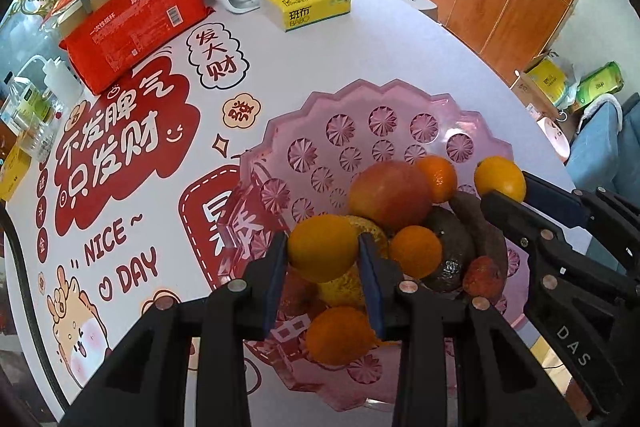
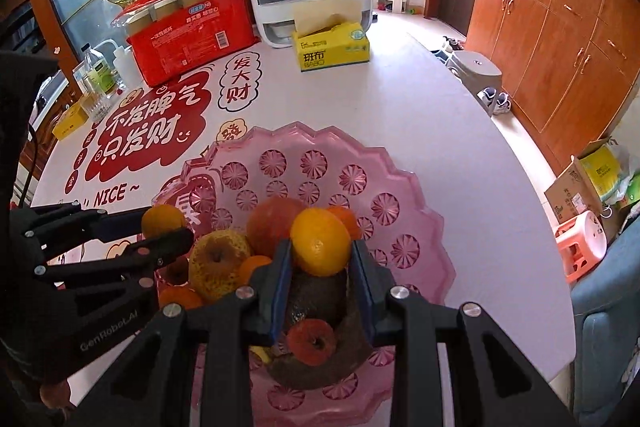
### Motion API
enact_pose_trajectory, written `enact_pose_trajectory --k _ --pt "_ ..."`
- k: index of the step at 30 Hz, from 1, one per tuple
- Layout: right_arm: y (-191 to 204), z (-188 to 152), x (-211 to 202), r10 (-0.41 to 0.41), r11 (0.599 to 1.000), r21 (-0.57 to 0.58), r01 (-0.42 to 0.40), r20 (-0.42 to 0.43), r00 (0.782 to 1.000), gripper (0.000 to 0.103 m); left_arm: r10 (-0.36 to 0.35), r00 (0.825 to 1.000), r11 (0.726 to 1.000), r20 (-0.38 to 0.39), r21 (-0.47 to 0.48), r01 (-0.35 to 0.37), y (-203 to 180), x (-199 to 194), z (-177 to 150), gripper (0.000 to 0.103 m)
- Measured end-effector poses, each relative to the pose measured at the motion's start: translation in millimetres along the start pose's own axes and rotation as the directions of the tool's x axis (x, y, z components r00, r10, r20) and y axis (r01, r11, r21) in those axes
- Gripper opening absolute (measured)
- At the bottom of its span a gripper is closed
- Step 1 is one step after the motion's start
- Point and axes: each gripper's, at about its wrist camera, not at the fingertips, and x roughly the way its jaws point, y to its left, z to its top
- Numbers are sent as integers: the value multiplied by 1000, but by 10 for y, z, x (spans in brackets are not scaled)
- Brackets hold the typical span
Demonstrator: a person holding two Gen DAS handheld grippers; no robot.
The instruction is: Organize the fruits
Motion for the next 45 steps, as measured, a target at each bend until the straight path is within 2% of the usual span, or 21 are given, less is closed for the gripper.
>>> enact_pose_trajectory --k 11,13,18,21,24,31,36,45 --pt "-23 61 68 -7 1000 -10 7 -4 1000 30 7 1000 1000 -2 0 -7 -3 19 7 34" --pt "-23 66 85 -16 1000 -15 16 -2 1000 31 12 1000 1000 0 -2 -12 -12 24 11 36" --pt "-30 71 127 -16 1000 -20 16 -9 1000 31 44 999 999 30 -9 -43 -10 -28 -10 73" --pt "-15 70 119 -7 999 -33 7 -7 1000 38 67 997 997 34 -28 -66 32 -74 -33 81" --pt "-10 64 98 3 999 -38 -3 -2 1000 40 62 998 996 30 -66 -60 116 -118 -72 88" --pt "79 -1 -31 42 998 -55 -40 26 999 42 90 995 985 50 -150 -81 307 -332 -295 92" --pt "216 -74 -184 67 994 -89 -61 66 996 54 114 991 967 68 -236 -95 463 -505 -499 92" --pt "464 -232 -555 105 986 -142 -89 105 989 65 185 978 935 97 -324 -145 572 -948 -935 92"
